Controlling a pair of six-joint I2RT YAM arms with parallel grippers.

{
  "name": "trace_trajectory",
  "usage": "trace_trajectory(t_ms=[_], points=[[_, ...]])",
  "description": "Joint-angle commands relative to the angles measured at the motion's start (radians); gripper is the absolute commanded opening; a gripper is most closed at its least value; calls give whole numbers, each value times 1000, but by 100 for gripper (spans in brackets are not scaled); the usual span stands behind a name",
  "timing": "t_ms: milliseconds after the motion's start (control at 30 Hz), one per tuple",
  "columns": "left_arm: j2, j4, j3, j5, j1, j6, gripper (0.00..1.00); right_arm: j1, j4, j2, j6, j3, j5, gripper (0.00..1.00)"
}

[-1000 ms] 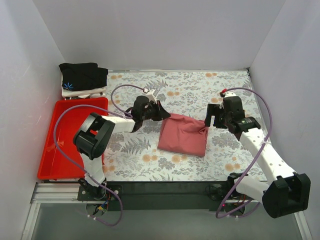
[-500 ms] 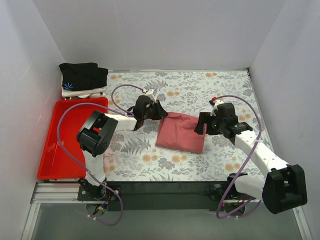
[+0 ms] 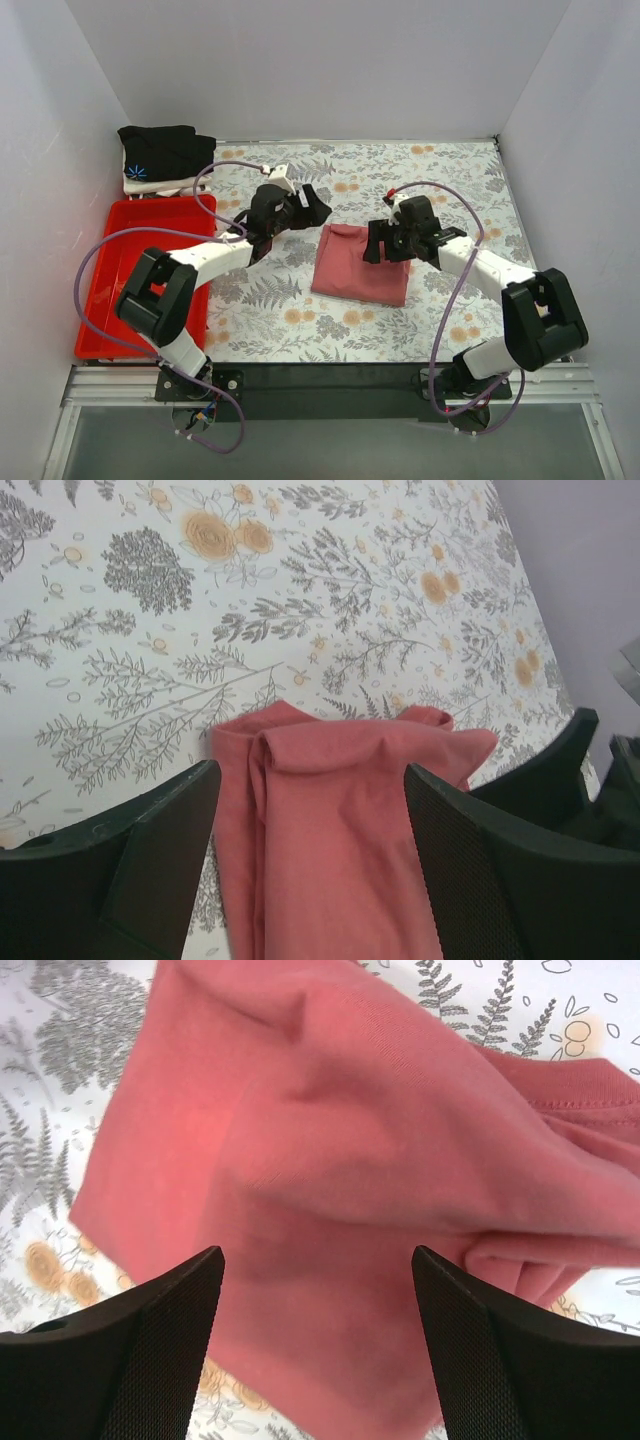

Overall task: Fold and stack the t-shirts
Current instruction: Neatly place the folded tshirt to the corner

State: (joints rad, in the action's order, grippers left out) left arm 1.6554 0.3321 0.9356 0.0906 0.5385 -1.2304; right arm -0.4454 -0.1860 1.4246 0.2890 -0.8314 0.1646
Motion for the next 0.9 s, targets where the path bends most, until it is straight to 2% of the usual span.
trace_trajectory(t_ms=[0, 167, 400, 567, 700, 867], points=[[-58, -38, -76, 33, -3, 8, 68, -12, 46, 51, -8, -52, -68, 68], [-101, -10, -164, 133, -3, -6, 73, -13, 45, 135, -19, -67, -132, 68], [-83, 15, -216, 231, -20, -35, 77, -29, 42, 261, -25, -58, -207, 67], [-29, 56, -233, 325, -48, -75, 80, -33, 39, 264, -28, -43, -231, 67], [6, 45, -238, 294, -51, -93, 81, -33, 37, 251, -30, -40, -232, 67], [79, 41, -216, 334, -54, -118, 81, -41, 36, 240, -30, -41, -231, 67]])
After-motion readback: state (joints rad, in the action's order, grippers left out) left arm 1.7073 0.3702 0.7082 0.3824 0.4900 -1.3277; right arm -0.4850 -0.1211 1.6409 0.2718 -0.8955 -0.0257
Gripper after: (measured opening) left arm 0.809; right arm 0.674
